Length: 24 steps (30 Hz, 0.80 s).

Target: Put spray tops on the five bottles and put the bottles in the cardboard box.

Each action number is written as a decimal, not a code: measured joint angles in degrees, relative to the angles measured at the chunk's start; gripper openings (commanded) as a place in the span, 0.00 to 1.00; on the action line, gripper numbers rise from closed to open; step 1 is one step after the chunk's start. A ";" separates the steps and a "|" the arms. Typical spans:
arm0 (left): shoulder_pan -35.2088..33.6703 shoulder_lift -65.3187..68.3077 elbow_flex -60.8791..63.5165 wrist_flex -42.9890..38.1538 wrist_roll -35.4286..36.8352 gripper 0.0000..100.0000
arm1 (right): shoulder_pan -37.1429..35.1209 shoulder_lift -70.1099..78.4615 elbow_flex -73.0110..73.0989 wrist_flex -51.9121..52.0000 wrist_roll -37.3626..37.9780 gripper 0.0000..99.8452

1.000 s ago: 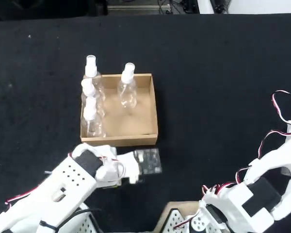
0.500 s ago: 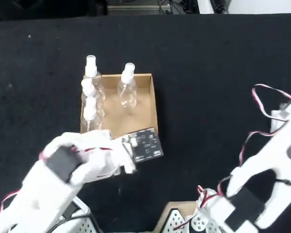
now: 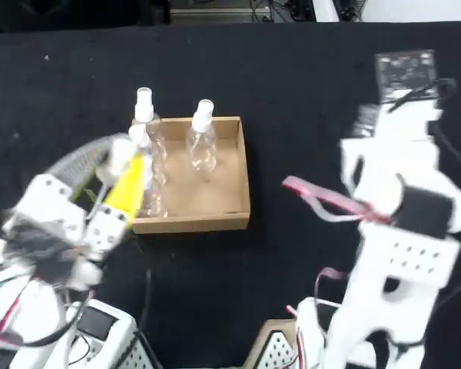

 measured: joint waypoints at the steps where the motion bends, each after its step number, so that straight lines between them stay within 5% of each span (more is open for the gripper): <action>1: -1.41 -0.79 0.00 -2.81 2.20 0.03 | -2.99 -1.76 1.32 -1.67 -1.85 0.01; 14: -7.12 -5.01 5.36 -32.44 21.36 0.03 | -30.86 -20.75 35.78 -38.86 -9.58 0.01; 24: -7.47 -4.92 10.11 -37.98 31.82 0.03 | -39.74 -28.22 49.93 -49.14 -9.58 0.01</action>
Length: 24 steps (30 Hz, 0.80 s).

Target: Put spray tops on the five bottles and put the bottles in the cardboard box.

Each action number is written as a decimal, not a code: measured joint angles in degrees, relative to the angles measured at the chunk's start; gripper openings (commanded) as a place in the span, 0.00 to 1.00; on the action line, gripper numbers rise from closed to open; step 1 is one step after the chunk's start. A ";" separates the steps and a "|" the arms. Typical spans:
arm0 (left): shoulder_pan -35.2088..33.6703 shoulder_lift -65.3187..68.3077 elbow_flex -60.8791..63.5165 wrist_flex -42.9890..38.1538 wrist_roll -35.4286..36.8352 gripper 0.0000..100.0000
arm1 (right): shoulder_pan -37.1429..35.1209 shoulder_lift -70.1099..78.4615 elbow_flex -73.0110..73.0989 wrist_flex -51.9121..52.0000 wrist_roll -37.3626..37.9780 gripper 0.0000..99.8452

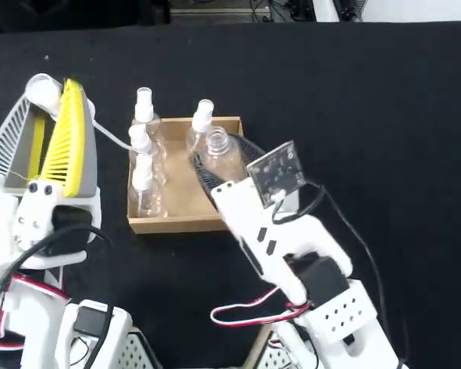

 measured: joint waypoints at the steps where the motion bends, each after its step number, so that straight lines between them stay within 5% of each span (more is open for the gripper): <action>1: 0.00 0.00 0.00 0.00 1.23 0.03 | -0.44 -0.18 0.97 -1.14 0.00 0.01; 10: 0.09 0.00 0.88 -0.88 9.76 0.03 | -3.60 -0.26 4.92 -3.87 0.00 0.01; 18: 3.87 0.18 13.54 -16.53 10.02 0.03 | -3.60 -0.26 5.36 -3.96 0.00 0.01; 24: 4.92 0.53 14.68 -18.73 10.02 0.03 | -3.69 -0.35 5.36 -3.96 0.00 0.01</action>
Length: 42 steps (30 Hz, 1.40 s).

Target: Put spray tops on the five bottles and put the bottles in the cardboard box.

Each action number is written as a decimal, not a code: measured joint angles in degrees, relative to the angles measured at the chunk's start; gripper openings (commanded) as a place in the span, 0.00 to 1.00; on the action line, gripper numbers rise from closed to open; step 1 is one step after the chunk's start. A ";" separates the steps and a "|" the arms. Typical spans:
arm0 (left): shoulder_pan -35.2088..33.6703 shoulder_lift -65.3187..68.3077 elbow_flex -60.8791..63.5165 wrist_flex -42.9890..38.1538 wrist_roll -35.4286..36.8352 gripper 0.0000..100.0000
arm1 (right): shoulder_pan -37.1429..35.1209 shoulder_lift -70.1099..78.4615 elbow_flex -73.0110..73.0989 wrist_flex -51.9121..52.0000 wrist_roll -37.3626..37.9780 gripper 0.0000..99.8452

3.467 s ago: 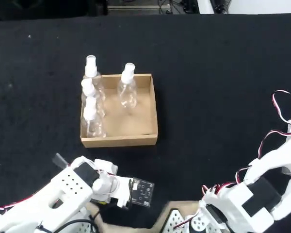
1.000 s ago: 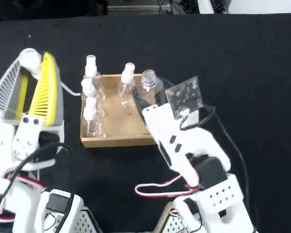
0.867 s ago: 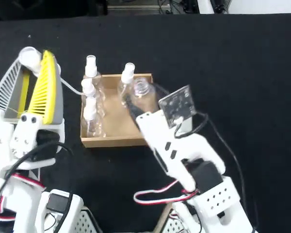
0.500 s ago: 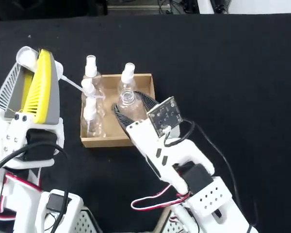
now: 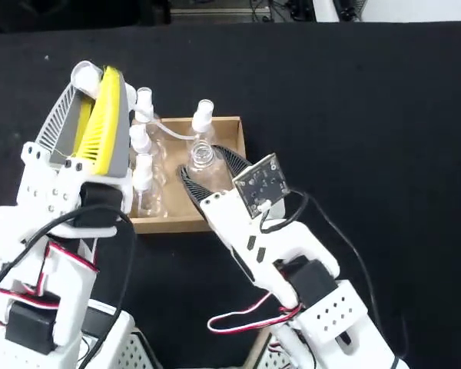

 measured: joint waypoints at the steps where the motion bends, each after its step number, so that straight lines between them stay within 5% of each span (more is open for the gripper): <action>1: 0.09 0.35 0.00 -0.09 0.00 0.03 | 0.00 0.00 0.00 0.00 0.00 0.01; 21: 0.44 11.87 -7.82 12.84 -0.18 0.03 | 0.00 0.00 0.00 0.00 0.00 0.01; 30: 13.54 15.21 -8.79 14.42 -17.49 0.08 | 0.00 0.00 0.00 0.00 0.00 0.01; 42: 12.84 15.30 -16.18 27.87 -18.81 0.12 | 0.00 0.00 0.00 0.00 0.00 0.01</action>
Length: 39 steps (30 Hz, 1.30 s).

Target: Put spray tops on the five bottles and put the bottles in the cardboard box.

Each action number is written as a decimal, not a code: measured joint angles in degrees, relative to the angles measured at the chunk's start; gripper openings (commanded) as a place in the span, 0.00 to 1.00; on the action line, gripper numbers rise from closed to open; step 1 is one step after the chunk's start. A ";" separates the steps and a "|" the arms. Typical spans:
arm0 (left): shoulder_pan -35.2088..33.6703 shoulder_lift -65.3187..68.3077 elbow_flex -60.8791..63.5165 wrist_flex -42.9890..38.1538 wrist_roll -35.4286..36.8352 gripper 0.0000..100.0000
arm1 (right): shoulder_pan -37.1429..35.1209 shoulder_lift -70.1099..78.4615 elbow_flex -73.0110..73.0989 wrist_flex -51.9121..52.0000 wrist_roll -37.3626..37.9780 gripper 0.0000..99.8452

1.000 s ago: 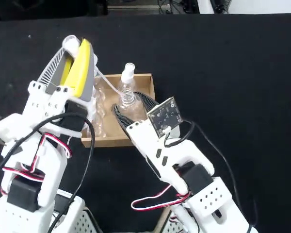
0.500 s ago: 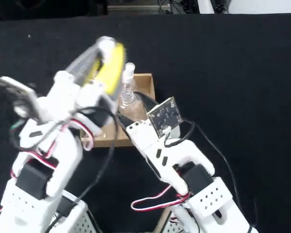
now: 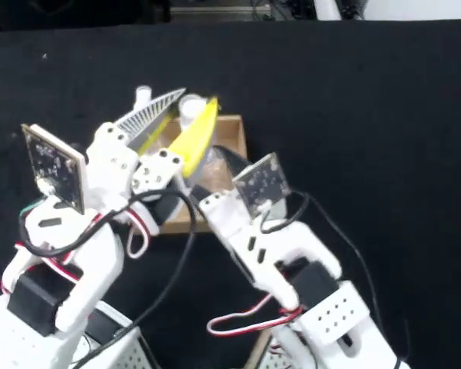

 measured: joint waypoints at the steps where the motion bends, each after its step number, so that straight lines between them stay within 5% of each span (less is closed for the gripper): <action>1: -0.88 0.00 -0.35 0.00 0.00 0.12 | 0.00 0.00 0.00 0.00 0.00 0.01; 17: -3.87 -0.88 -1.05 0.26 -0.09 0.12 | 0.00 0.00 0.00 0.00 0.00 0.01; 22: -10.55 -1.23 -1.05 -2.46 -0.26 0.12 | 0.00 0.00 0.00 0.00 0.00 0.01; 33: -13.98 12.40 -1.85 -5.01 -3.69 0.12 | 0.00 -1.93 0.00 0.00 0.00 0.01; 39: -13.80 18.90 -9.32 2.37 -5.19 0.12 | 0.00 -8.44 1.49 0.00 0.00 0.01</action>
